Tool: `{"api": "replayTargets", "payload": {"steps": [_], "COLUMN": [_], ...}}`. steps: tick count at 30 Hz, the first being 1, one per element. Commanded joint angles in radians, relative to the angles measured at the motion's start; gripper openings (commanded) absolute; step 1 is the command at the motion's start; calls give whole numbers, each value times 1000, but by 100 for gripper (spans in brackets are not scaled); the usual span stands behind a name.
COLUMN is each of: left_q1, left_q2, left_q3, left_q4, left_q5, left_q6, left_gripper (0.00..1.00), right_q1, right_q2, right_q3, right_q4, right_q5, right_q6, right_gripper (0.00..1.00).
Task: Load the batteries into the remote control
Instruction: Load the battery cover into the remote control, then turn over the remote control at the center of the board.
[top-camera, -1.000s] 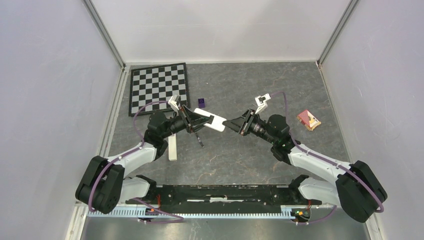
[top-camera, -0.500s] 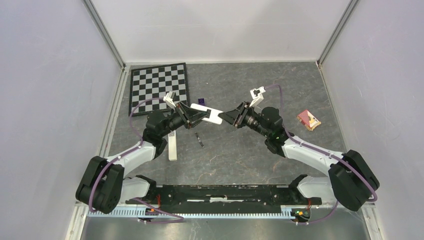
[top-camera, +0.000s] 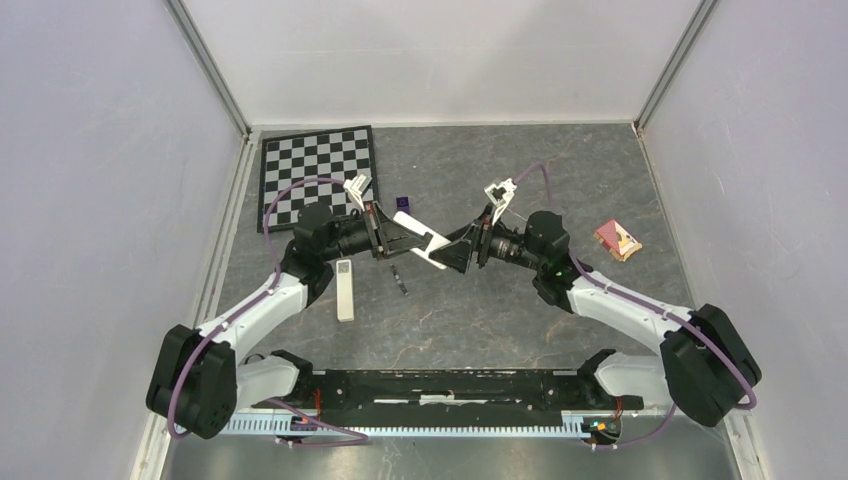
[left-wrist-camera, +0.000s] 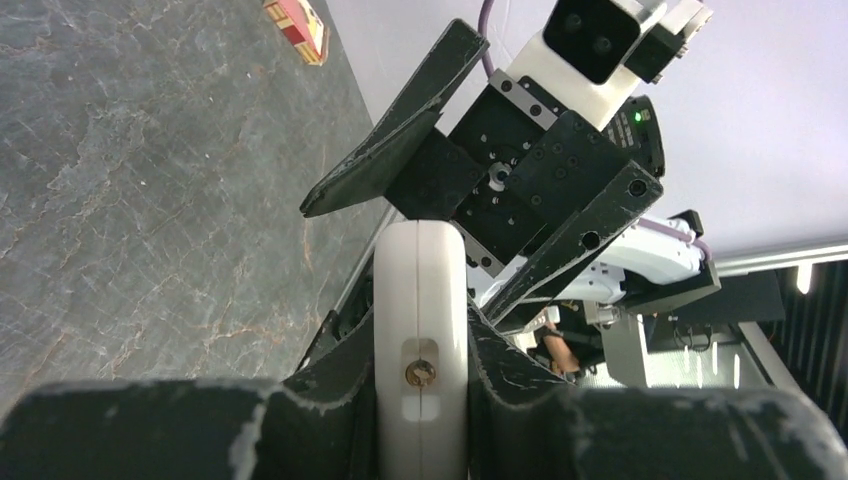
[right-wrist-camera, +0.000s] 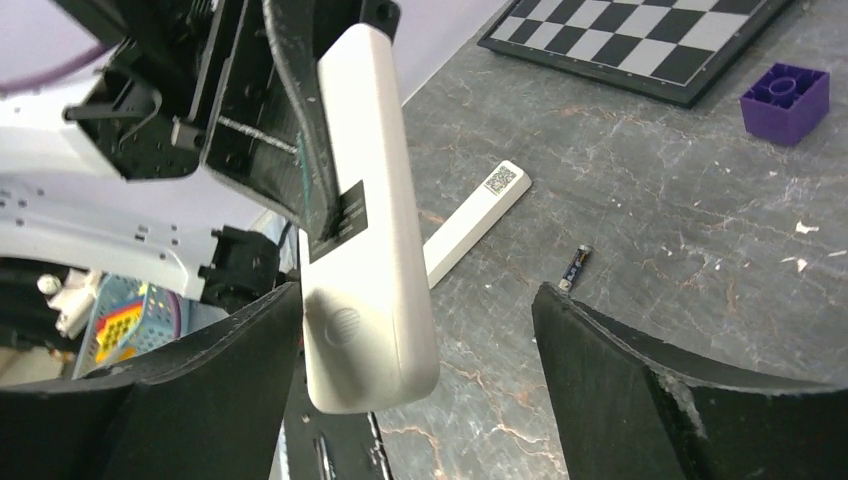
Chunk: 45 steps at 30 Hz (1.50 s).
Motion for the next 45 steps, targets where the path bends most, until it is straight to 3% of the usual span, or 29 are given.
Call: {"api": "replayTargets", "payload": {"steps": [1,6,11,17,26,38,41,45], "left_q1": [22,25,25,25,24,23,22,23], "left_q2": [-22,-42,-80,-138,-153,-185,-186,-203], "left_q3": [52,66,34,24,40,43,42,41], "left_q4": [-24,-34,-34,-38,-117,-80,-80,-82], "left_q5": [110,196,239,282,300,328,316,271], "left_q6": [78,106,116,143,212,199,200,212], "left_gripper": [2,2,2,2,2,3,4,15], "right_q1": [-20,-40,-37,-30,-24,44,51,51], "right_q2": [-56,-73,17,63,-4,73,82,94], "right_q3": [29,38,184,253,216,247,258,274], "right_q4": [-15,-23,-177,-297,-304,-317,-316,-317], "right_q5": [-146,-238,-256,-322,-420,-480,-467,-456], "right_q6": [-154,-206,-256,-367,-455,-465,-449,-415], "right_gripper": [91,92,77,75,87,66,52,26]}}
